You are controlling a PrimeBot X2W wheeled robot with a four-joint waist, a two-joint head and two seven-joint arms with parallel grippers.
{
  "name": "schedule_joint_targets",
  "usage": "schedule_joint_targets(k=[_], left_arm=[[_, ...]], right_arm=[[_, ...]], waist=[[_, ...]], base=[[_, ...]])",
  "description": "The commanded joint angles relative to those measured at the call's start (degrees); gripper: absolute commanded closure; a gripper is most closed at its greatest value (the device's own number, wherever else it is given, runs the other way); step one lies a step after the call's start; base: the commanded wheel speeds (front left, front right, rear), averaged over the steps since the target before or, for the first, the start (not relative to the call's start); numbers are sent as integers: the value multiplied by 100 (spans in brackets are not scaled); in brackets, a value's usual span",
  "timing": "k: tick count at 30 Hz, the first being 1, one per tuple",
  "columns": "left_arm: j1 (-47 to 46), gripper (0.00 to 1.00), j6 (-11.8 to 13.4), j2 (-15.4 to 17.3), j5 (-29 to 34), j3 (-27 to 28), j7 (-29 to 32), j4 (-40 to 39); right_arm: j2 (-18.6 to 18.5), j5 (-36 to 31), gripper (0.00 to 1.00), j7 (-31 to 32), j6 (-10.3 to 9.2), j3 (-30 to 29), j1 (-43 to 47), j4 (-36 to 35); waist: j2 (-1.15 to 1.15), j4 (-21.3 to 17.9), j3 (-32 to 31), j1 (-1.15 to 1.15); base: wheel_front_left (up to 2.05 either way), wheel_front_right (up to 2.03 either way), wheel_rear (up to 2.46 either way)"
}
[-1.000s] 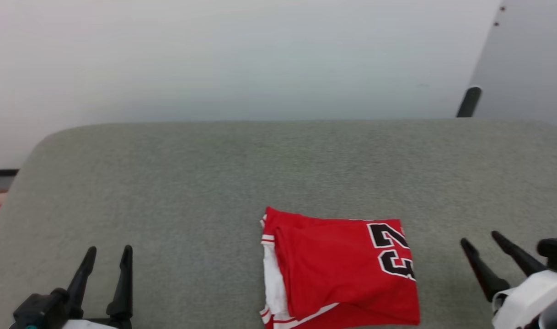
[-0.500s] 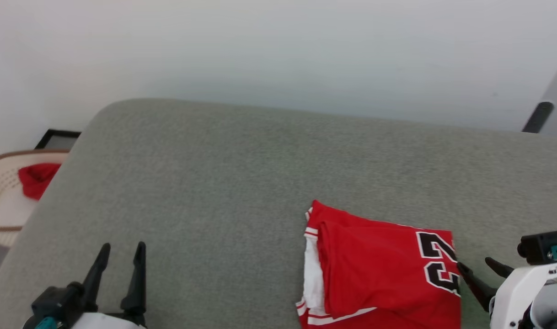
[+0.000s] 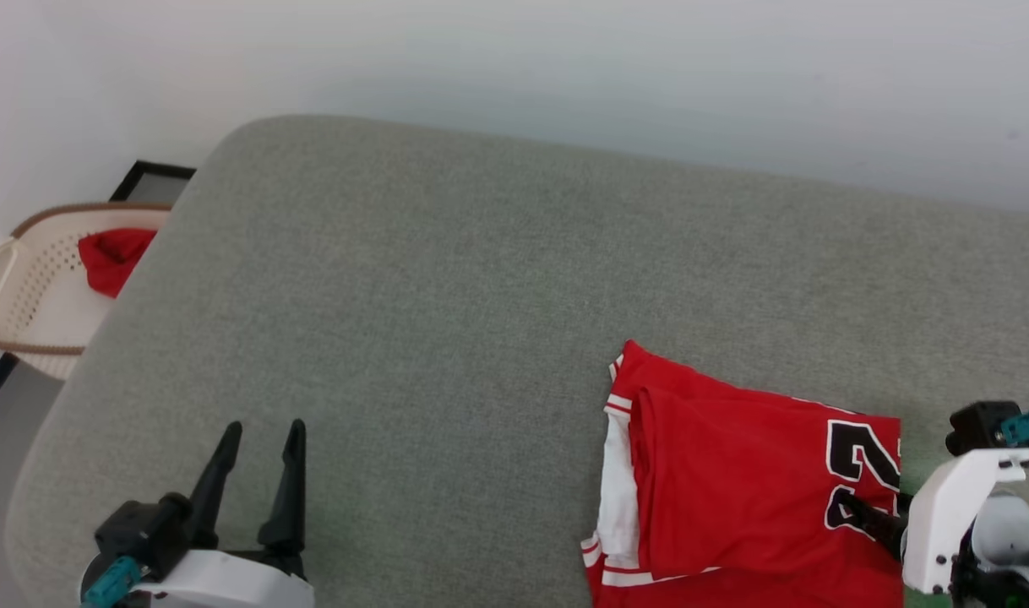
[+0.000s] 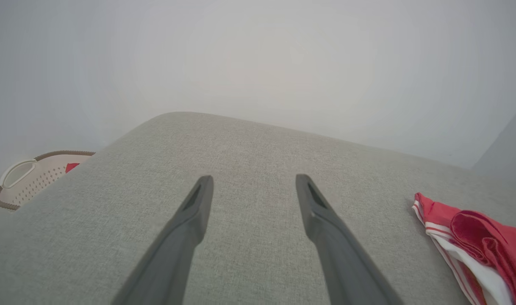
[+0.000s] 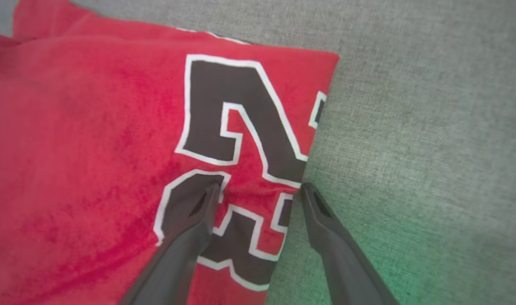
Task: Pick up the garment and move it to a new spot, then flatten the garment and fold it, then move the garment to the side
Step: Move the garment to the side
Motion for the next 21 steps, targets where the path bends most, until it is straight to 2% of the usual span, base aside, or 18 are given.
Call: schedule_joint_targets(k=[1,2,3,4,13,21], left_arm=[[-71,0,-14,-35,-12,-25,-19,24],[-95,0,-14,-46,-23,-34,-19,26],[-109,0,-14,-54,-38,-38,-19,28],[-112,0,-13,-58,-40,-41,-19,35],[-118,0,-14,-111,-17,24,-19,72],[-211,0,-14,-121,93,-3,-20,12]], right_arm=[[89,-19,0,212,-5,58,-24,156],[123,-12,0,327,-5,92,-38,216],[155,-2,53,417,-5,103,-61,265],[163,-20,100,464,-5,133,-79,272],[9,-53,100,688,-6,74,-373,183],[-337,-111,100,788,-5,150,-727,-197]], waist=[[0,64,110,0],[0,71,124,0],[0,74,135,0],[0,78,145,0],[0,12,176,0],[0,-298,204,0]], base=[[0,0,0],[0,0,0],[0,0,0],[0,0,0],[0,0,0],[0,0,0]])
